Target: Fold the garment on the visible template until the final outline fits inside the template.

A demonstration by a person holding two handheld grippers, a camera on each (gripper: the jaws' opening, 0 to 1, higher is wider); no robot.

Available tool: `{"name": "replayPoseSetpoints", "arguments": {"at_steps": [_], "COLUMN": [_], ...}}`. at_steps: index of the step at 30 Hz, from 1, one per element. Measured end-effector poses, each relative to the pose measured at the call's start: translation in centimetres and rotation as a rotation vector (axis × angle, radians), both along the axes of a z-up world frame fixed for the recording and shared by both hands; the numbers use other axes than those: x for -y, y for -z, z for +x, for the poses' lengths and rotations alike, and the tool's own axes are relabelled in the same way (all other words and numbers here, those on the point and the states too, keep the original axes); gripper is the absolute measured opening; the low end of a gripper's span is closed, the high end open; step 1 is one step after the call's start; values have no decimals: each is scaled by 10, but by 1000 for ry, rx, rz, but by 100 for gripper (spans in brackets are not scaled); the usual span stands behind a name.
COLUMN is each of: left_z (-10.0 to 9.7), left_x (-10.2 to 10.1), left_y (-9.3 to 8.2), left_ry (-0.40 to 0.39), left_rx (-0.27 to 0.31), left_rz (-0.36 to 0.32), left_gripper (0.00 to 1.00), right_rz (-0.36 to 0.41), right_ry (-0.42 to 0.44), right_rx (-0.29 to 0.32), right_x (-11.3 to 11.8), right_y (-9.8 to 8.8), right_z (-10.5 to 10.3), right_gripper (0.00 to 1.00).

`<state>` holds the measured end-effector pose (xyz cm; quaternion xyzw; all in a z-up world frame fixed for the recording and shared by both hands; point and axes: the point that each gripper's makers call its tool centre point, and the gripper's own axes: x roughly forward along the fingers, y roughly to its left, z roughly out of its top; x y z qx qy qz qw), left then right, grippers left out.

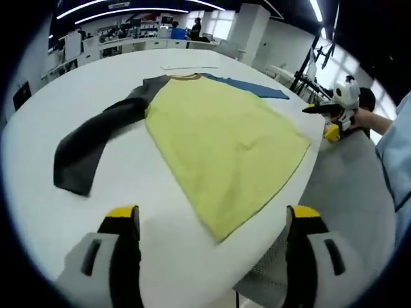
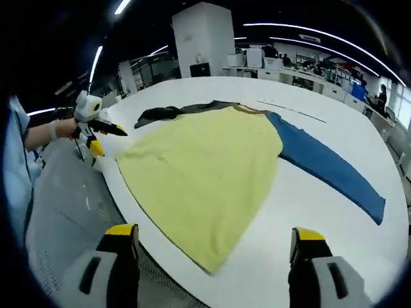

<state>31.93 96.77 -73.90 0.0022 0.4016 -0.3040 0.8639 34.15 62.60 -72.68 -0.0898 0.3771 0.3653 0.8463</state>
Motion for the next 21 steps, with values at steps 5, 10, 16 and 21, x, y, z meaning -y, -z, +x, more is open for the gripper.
{"name": "replayPoseSetpoints", "arguments": {"at_steps": [5, 10, 16, 21], "left_z": [10, 21, 55, 90], "left_x": [-2, -5, -14, -31], "left_y": [-6, -8, -26, -39], "left_ry": [-9, -15, -106, -159], "left_rx": [11, 15, 52, 80], "left_rz": [-13, -26, -128, -148], "left_gripper": [92, 92, 88, 84], "right_rz": [-27, -41, -47, -53], "right_ry": [-11, -2, -7, -8], "right_rx": [-1, -10, -27, -28], "right_x": [3, 8, 9, 9], "right_y": [5, 11, 15, 16], "right_z": [-4, -6, -10, -10], "right_gripper": [98, 97, 96, 96]}}
